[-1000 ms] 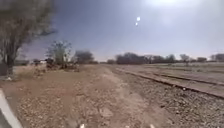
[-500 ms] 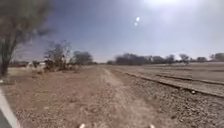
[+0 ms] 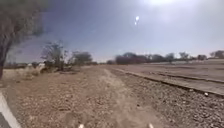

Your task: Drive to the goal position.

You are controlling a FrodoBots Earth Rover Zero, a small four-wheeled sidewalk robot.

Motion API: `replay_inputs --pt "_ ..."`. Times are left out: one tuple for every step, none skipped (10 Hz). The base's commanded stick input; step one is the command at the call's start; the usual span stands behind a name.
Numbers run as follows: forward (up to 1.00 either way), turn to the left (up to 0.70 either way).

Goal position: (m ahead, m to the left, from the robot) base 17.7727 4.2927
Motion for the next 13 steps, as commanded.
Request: replay_inputs --pt "0.7 0.0" --pt "0.7 0.0" --pt "0.7 0.0" --pt "0.7 0.0" --pt "0.7 0.0" --pt "0.7 0.0" --pt "0.7 0.0" --pt "0.7 0.0" --pt "0.7 0.0" --pt "0.7 0.0" --pt "0.7 0.0" --pt "0.7 0.0" --pt "0.7 0.0"
